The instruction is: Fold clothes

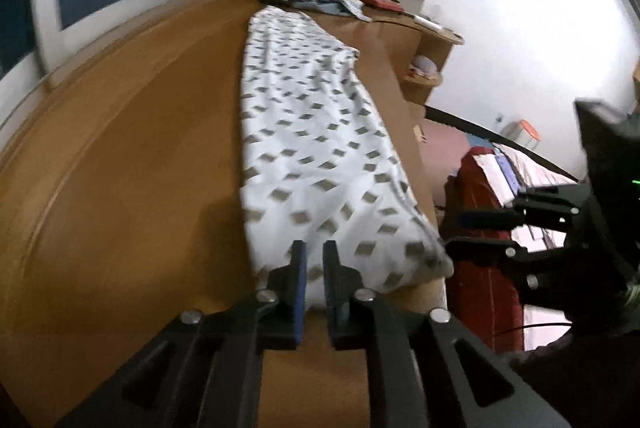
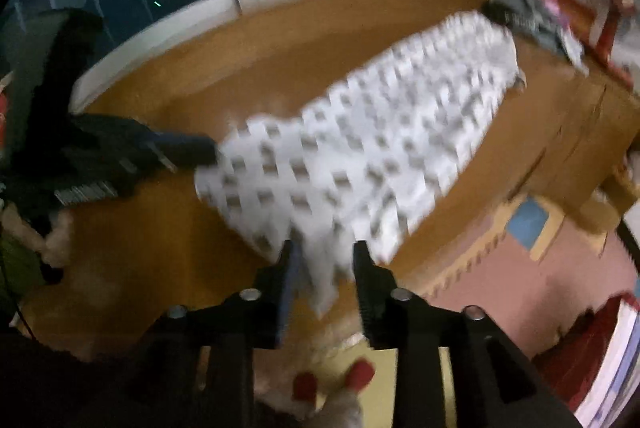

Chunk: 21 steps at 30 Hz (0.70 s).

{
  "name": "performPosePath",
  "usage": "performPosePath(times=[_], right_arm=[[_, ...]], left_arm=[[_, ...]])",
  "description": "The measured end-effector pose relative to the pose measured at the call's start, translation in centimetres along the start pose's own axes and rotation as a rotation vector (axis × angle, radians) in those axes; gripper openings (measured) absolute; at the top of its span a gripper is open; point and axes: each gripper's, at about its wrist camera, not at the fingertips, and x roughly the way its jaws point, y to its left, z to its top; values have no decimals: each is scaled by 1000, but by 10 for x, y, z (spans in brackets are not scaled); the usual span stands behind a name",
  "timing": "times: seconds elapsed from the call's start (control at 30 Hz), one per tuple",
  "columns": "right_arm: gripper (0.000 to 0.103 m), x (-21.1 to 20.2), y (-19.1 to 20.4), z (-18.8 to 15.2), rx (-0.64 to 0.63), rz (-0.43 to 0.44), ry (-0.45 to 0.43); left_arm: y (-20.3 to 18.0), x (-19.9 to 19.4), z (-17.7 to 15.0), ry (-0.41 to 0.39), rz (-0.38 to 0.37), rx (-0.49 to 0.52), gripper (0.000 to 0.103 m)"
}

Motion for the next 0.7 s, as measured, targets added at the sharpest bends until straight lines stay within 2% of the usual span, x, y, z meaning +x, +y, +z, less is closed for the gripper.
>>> performPosePath(times=[0.07, 0.17, 0.23, 0.3, 0.37, 0.43, 0.53, 0.57, 0.63, 0.67, 0.7], right_arm=[[34, 5, 6, 5, -31, -17, -22], [34, 34, 11, 0, -50, -37, 12], [34, 35, 9, -13, -58, -38, -13], [39, 35, 6, -26, -66, -38, -38], [61, 33, -2, -33, -29, -25, -25], [73, 35, -11, -33, 14, -6, -12], [73, 39, -5, -30, -29, -41, 24], [71, 37, -4, -30, -30, -44, 17], [70, 30, 0, -33, -37, -49, -8], [70, 24, 2, -35, -52, -49, -23], [70, 19, 4, -38, -67, -49, -37]], left_arm=[[-5, 20, 5, 35, -2, 11, 16], [-4, 42, 3, 81, 22, 25, 16], [1, 44, -1, 69, 6, 30, 18], [5, 46, -5, 59, -9, 33, 18], [10, 45, -6, 58, -14, 27, 18], [14, 43, -7, 58, -16, 22, 18], [13, 34, -6, 60, 5, 31, 19], [13, 28, -7, 57, 11, 35, 24], [11, 16, -11, 49, 25, 45, 42], [12, 8, -17, 42, 48, 59, 56], [12, -1, -24, 36, 70, 73, 65]])
